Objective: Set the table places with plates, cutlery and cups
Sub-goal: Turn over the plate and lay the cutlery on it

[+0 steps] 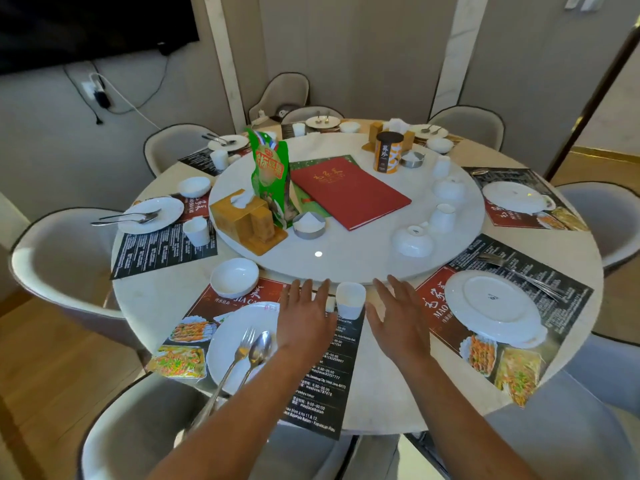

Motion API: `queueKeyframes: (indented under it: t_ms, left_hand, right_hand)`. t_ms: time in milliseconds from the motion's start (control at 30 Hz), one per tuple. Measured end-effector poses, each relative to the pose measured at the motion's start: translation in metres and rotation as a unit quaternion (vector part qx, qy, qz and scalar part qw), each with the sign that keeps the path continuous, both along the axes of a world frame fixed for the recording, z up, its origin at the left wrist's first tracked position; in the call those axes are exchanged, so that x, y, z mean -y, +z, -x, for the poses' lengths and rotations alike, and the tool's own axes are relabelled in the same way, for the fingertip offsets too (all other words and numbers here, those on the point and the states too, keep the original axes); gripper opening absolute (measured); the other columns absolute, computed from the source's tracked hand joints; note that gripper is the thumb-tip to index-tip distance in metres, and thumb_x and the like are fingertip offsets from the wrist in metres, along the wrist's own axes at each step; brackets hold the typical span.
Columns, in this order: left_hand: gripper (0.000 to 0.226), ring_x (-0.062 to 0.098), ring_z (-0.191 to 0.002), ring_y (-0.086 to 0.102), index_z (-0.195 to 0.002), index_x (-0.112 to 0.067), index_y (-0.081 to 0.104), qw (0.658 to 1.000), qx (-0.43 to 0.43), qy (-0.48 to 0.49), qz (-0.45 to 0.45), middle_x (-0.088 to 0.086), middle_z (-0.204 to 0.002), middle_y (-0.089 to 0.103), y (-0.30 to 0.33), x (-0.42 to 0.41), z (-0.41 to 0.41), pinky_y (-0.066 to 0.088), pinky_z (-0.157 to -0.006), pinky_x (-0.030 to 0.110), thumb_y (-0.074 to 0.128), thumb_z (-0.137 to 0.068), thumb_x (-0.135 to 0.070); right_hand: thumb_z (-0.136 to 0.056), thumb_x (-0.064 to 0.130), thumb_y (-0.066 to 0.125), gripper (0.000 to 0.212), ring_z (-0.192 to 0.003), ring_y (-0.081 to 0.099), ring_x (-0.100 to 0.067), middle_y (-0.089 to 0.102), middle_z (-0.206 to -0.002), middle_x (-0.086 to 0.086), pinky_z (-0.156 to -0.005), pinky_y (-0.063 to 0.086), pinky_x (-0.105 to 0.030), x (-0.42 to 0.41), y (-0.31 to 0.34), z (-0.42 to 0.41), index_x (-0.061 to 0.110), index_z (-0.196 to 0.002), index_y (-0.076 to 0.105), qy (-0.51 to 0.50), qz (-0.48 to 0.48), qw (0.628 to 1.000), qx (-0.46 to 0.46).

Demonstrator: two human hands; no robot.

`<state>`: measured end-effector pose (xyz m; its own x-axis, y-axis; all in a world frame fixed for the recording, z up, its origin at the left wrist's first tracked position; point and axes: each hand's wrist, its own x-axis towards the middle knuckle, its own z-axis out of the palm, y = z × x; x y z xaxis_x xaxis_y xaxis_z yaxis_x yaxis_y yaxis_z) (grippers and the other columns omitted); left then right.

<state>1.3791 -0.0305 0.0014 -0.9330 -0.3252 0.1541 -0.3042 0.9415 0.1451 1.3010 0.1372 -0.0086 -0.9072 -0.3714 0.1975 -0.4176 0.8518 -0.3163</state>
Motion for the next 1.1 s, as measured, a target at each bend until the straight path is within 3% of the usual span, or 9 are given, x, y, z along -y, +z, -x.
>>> queueKeyframes:
  t_ms: [67,200,400,500,800,1100]
  left_hand:
    - [0.068,0.033,-0.154,0.014,-0.16,-0.03,0.017,1.0,-0.01,0.008,-0.007,0.009,-0.166,0.023,0.002,-0.013,-0.012,0.007,-0.125,0.049,0.042,-0.101,-0.055]
    - [0.069,0.035,-0.155,0.008,-0.161,-0.027,0.014,1.0,0.005,0.009,-0.022,0.012,-0.167,0.019,0.007,-0.04,-0.033,0.006,-0.125,0.052,0.039,-0.102,-0.053]
    - [0.068,0.037,-0.154,0.008,-0.16,-0.025,0.014,0.999,0.033,-0.031,-0.011,0.013,-0.166,0.018,0.013,-0.082,-0.051,0.007,-0.125,0.054,0.035,-0.103,-0.055]
    - [0.067,0.036,-0.155,0.005,-0.161,-0.025,0.013,0.999,0.028,-0.046,-0.008,0.012,-0.167,0.014,0.018,-0.1,-0.042,0.004,-0.125,0.053,0.034,-0.104,-0.054]
    - [0.066,0.034,-0.155,0.0,-0.161,-0.027,0.01,0.998,0.041,-0.039,0.007,0.012,-0.168,0.01,0.025,-0.153,0.033,0.001,-0.124,0.051,0.031,-0.104,-0.055]
    - [0.072,0.035,-0.155,0.0,-0.16,-0.032,0.009,0.997,0.072,0.017,0.014,0.01,-0.169,0.008,0.013,-0.193,0.122,0.001,-0.123,0.055,0.042,-0.101,-0.057]
  right_hand:
    - [-0.097,0.053,0.048,0.055,-0.147,0.031,-0.029,0.04,-0.158,-0.002,-0.116,0.031,-0.047,-0.006,0.002,-0.017,0.029,-0.147,0.047,-0.014,-0.013,0.999,-0.041]
    - [-0.1,0.047,0.045,0.054,-0.149,0.027,-0.029,0.037,-0.159,-0.003,-0.121,0.025,-0.047,-0.03,0.005,-0.045,0.027,-0.15,0.043,-0.028,-0.026,0.999,-0.028]
    - [-0.095,0.05,0.047,0.056,-0.14,0.039,-0.026,0.05,-0.149,-0.002,-0.117,0.031,-0.045,-0.075,0.007,-0.058,0.027,-0.146,0.047,-0.03,-0.031,0.999,-0.018]
    - [-0.095,0.042,0.056,0.051,-0.139,0.04,-0.029,0.052,-0.147,-0.005,-0.116,0.03,-0.044,-0.091,0.015,-0.055,0.023,-0.143,0.052,-0.045,-0.011,0.999,-0.026]
    - [-0.101,0.045,0.045,0.053,-0.149,0.023,-0.025,0.034,-0.16,0.0,-0.116,0.028,-0.044,-0.138,0.018,0.025,0.03,-0.151,0.04,-0.036,-0.018,0.999,0.032]
    - [-0.102,0.045,0.044,0.05,-0.148,0.025,-0.023,0.036,-0.159,0.002,-0.116,0.03,-0.042,-0.184,0.005,0.122,0.029,-0.149,0.043,0.01,-0.041,0.997,0.072]
